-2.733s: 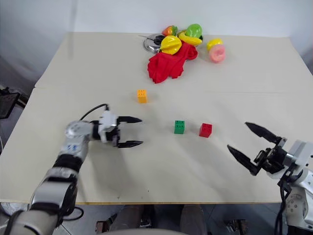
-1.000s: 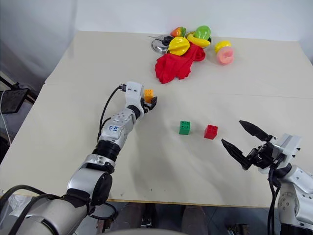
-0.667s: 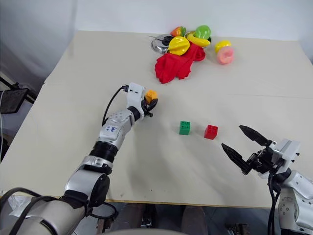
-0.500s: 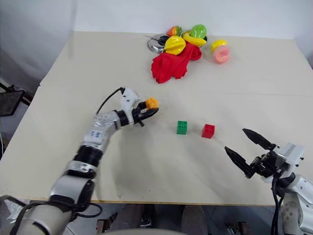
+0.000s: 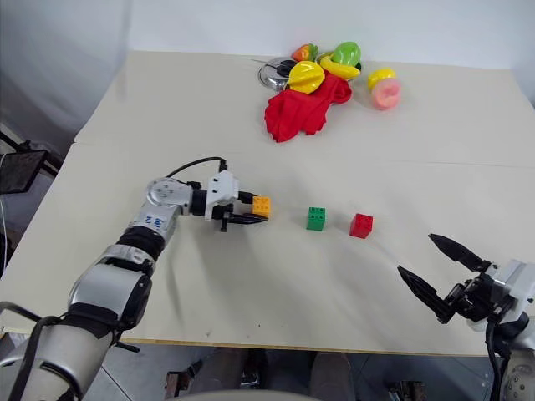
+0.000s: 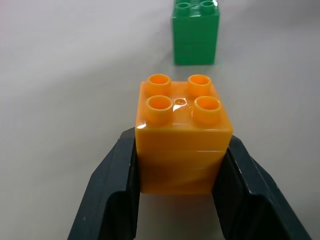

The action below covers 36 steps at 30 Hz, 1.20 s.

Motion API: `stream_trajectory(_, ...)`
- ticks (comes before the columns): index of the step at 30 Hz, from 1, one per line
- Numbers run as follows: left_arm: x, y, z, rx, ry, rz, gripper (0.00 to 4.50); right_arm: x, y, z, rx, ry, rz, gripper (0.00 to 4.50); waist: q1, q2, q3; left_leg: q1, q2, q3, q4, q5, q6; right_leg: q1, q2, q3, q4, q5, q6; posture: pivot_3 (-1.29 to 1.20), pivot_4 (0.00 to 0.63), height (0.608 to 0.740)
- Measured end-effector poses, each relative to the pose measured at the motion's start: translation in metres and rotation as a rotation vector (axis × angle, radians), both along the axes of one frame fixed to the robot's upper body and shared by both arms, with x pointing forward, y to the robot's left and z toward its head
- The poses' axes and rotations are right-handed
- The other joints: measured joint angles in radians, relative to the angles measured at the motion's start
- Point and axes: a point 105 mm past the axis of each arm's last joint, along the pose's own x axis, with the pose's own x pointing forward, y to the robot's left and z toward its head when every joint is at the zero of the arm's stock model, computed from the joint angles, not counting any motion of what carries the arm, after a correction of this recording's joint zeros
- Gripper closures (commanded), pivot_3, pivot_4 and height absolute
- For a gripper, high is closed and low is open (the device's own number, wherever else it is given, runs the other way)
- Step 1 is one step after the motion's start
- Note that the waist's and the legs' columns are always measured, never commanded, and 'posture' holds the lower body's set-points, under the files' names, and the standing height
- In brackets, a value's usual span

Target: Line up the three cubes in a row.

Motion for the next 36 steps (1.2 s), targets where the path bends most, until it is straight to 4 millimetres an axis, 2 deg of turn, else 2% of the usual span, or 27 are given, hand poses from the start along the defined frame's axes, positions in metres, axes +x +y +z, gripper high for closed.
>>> stream_trajectory(8, 0.005, -0.016, 0.003, 0.034, -0.004, 0.000, 2.97, -0.001, 0.003, 0.002, 0.002, 0.005, 0.015, 0.00, 0.008, 0.000, 0.000, 0.000, 0.003, -0.001, 0.001, 0.000, 0.002, 0.001, -0.002, 0.000, 0.000, 0.001, 0.001, 0.00, 0.150, 0.740)
stream_trajectory(17, -0.008, -0.025, -0.001, 0.044, 0.071, -0.110, 2.97, -0.003, 0.003, 0.001, 0.001, 0.011, 0.017, 0.00, 0.002, 0.000, 0.000, 0.000, 0.003, -0.001, 0.001, 0.000, 0.002, 0.000, -0.002, 0.000, 0.000, 0.001, 0.001, 0.00, 0.150, 0.740)
stream_trajectory(25, -0.005, -0.024, -0.002, 0.028, 0.076, -0.076, 2.97, -0.001, 0.004, 0.003, 0.001, -0.002, 0.021, 0.00, 0.002, 0.000, 0.000, 0.000, 0.004, -0.001, 0.001, 0.000, 0.002, 0.000, -0.002, 0.000, 0.000, 0.001, 0.001, 0.00, 0.150, 0.740)
stream_trajectory(27, -0.004, -0.024, -0.002, 0.024, 0.081, -0.068, 2.26, -0.001, 0.004, 0.004, 0.000, -0.003, 0.022, 0.00, 0.002, 0.000, 0.000, 0.000, 0.004, -0.001, 0.001, 0.000, 0.002, 0.000, -0.002, 0.000, 0.000, 0.001, 0.001, 0.00, 0.150, 0.740)
stream_trajectory(33, 0.002, -0.019, -0.002, 0.026, 0.063, -0.016, 0.53, 0.000, 0.005, 0.004, 0.001, -0.005, 0.029, 0.00, 0.001, 0.000, 0.000, 0.000, 0.004, -0.001, 0.001, 0.000, 0.002, 0.000, -0.002, 0.000, 0.000, 0.001, 0.001, 0.00, 0.150, 0.740)
stream_trajectory(36, 0.004, -0.014, -0.001, 0.028, 0.059, 0.000, 0.53, 0.000, 0.006, 0.004, 0.000, -0.006, 0.033, 0.00, 0.000, 0.000, 0.000, 0.000, 0.004, -0.001, 0.001, 0.000, 0.002, 0.000, -0.001, 0.000, 0.000, 0.001, 0.001, 0.00, 0.150, 0.740)
